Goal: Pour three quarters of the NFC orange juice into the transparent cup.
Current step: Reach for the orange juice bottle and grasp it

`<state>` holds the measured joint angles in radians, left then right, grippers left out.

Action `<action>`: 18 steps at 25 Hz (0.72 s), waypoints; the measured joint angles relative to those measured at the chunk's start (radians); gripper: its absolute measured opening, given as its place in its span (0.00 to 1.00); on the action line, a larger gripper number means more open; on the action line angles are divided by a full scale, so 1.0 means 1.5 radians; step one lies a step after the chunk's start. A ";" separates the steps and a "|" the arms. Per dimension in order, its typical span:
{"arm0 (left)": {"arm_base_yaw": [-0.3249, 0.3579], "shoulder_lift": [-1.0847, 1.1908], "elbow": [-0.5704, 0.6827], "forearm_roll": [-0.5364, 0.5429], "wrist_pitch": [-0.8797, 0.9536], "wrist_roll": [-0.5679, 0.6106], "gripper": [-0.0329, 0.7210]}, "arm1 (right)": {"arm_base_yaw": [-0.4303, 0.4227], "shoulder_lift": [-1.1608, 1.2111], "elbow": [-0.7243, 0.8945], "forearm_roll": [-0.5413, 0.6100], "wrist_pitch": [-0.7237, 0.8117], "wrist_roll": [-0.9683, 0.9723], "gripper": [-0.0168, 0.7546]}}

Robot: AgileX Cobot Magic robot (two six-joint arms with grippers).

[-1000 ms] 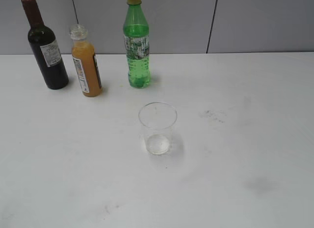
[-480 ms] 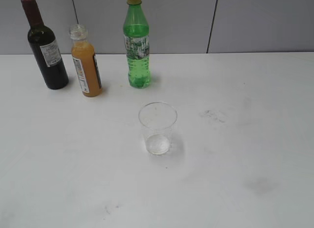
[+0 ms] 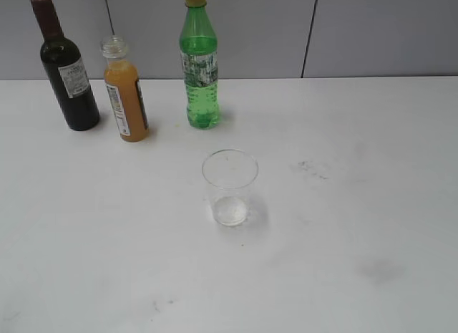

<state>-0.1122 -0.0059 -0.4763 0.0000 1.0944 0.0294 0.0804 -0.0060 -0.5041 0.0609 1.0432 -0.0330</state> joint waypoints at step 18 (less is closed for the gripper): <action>0.000 0.000 0.000 0.000 0.000 0.000 0.82 | 0.000 0.000 0.000 0.007 0.000 0.000 0.79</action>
<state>-0.1122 -0.0059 -0.4763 0.0000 1.0944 0.0294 0.0804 -0.0060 -0.5041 0.0719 1.0432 -0.0330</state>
